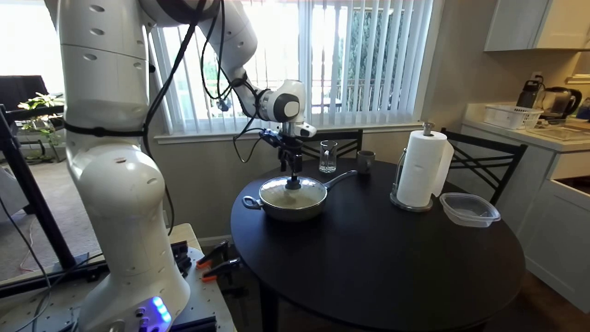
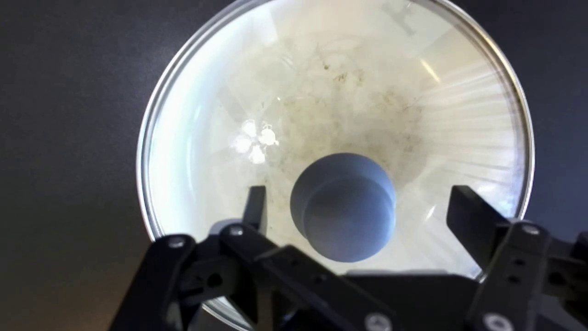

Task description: Remove the glass lid from the pan.

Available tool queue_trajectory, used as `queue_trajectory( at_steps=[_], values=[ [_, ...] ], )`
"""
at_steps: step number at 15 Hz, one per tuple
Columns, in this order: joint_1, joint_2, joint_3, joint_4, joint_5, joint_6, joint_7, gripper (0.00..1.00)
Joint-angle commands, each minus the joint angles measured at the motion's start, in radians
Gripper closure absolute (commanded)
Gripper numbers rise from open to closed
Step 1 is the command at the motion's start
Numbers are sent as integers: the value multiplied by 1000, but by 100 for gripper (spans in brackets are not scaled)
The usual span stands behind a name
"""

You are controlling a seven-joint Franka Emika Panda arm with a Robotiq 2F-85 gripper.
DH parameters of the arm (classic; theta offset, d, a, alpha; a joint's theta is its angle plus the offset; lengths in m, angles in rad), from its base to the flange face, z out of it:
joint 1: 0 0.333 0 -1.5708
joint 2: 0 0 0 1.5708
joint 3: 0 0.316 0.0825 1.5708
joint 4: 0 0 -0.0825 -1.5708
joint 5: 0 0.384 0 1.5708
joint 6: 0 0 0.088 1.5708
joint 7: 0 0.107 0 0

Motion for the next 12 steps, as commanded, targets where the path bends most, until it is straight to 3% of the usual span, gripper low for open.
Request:
queue_trajectory(
  at_steps=[1, 12],
  values=[
    [-2, 28, 8, 11, 77, 23, -20, 0],
    [8, 86, -17, 50, 75, 50, 2, 0]
  ],
)
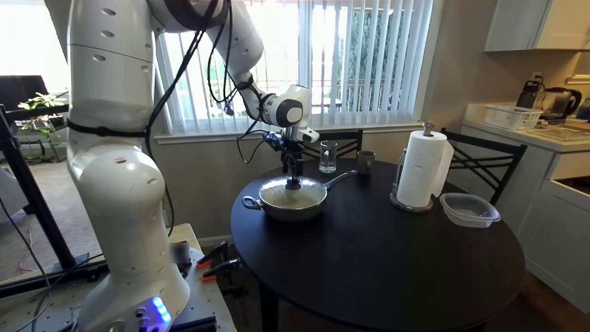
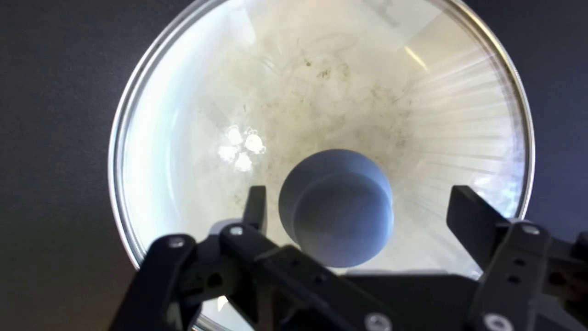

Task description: Remove the glass lid from the pan.

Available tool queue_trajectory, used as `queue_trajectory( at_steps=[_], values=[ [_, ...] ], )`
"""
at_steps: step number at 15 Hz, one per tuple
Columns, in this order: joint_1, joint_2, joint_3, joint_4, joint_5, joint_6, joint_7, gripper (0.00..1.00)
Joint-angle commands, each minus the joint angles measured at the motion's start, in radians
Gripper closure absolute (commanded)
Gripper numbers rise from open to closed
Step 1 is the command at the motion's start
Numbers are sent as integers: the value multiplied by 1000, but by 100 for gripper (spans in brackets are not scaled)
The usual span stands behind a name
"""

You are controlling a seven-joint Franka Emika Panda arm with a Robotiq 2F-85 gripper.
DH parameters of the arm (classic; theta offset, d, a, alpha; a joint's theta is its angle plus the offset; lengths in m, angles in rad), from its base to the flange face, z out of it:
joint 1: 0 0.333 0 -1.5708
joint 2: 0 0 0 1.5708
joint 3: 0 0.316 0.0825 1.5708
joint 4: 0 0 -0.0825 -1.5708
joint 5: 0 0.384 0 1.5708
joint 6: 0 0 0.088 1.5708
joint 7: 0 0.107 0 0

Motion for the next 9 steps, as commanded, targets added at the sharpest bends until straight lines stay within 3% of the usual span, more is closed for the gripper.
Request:
queue_trajectory(
  at_steps=[1, 4, 5, 6, 9],
  values=[
    [10, 44, -6, 24, 9, 40, 5, 0],
    [17, 69, -10, 35, 4, 54, 10, 0],
    [18, 74, -13, 37, 3, 60, 10, 25],
    [19, 77, -15, 39, 4, 61, 5, 26],
    [20, 75, -28, 39, -5, 61, 9, 45]
  ],
)
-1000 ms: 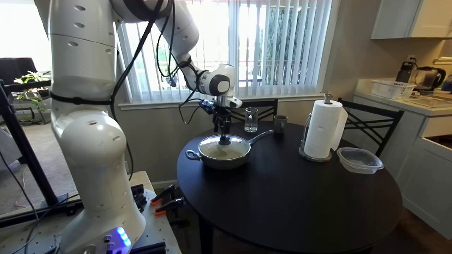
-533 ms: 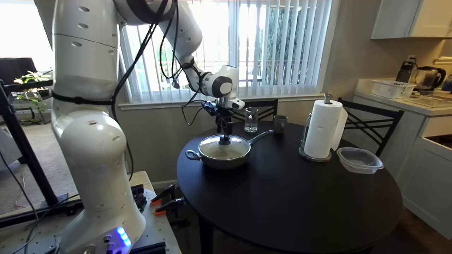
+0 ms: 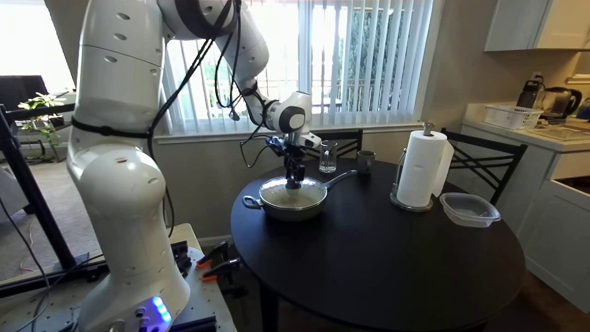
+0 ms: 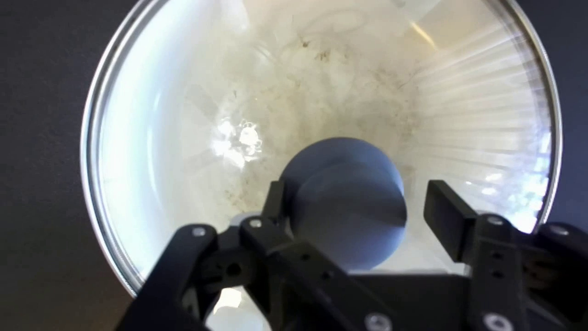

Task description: Remove the glass lid from the pan.

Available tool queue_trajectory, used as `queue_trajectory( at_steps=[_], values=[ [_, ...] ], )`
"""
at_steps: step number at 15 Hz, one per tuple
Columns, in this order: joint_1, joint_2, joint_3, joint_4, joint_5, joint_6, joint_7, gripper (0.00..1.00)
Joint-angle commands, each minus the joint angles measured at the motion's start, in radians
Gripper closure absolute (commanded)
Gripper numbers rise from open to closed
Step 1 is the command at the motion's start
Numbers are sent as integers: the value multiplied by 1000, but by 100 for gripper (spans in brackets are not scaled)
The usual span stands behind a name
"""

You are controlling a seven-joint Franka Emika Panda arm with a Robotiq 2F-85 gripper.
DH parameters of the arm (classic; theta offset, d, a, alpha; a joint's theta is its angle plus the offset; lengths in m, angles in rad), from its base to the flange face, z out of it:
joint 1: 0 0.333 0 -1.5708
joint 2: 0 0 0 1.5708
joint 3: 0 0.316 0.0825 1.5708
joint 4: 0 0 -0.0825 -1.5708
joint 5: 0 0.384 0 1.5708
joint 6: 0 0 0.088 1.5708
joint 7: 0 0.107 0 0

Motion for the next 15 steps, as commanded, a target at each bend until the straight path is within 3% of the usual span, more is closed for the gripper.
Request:
queue_trajectory(
  at_steps=[1, 3, 15],
  values=[
    [10, 4, -19, 2, -6, 19, 10, 53],
    [9, -2, -26, 1, -10, 17, 12, 64],
    [27, -167, -80, -24, -186, -53, 75, 66]
  ],
)
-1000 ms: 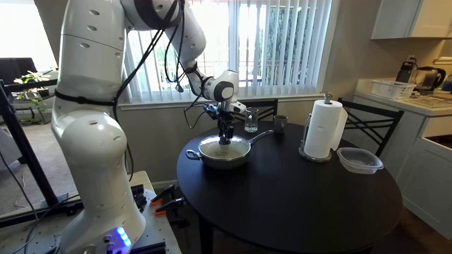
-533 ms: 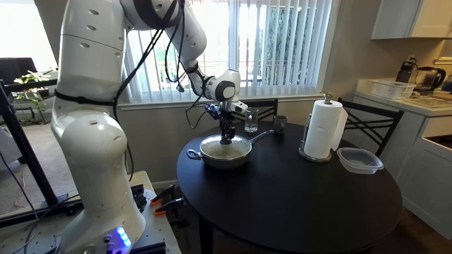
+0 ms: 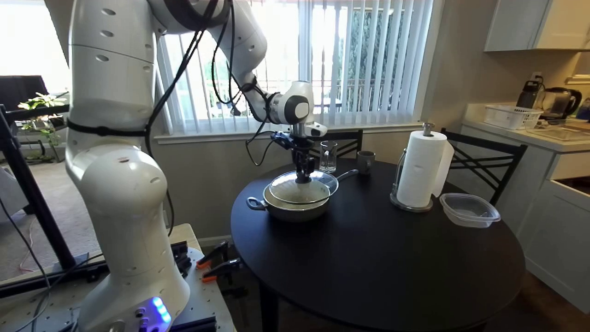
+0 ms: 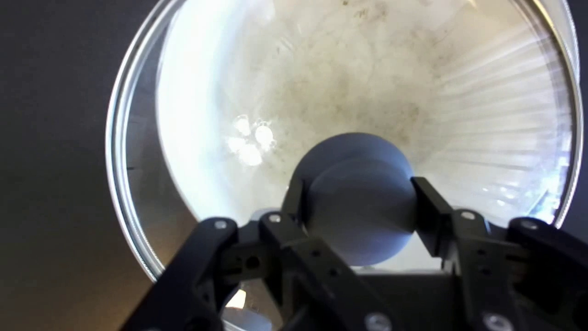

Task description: Remove the glass lid from the pan.

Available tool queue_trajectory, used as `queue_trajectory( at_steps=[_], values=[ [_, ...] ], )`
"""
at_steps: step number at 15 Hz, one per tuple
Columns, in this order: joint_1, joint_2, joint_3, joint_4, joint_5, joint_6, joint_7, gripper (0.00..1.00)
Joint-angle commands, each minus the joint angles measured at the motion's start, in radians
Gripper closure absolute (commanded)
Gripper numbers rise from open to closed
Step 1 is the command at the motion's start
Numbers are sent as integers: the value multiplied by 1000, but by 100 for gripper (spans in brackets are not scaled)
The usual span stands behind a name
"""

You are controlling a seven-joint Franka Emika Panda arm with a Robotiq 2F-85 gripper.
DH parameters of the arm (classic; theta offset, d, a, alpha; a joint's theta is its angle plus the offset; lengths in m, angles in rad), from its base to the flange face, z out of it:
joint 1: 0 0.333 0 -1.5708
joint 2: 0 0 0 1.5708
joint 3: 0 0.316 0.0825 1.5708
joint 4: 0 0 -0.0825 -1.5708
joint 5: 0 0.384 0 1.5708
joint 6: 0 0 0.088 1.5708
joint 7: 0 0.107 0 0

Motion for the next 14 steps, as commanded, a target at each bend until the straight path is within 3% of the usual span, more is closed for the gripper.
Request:
queue_trajectory(
  at_steps=[1, 7, 14],
  values=[
    [-5, -119, -14, -25, -46, -57, 32, 66],
    [-80, -129, -20, -15, 35, -157, -7, 66],
    [-254, -136, -131, -53, 130, -193, -68, 66]
  ],
)
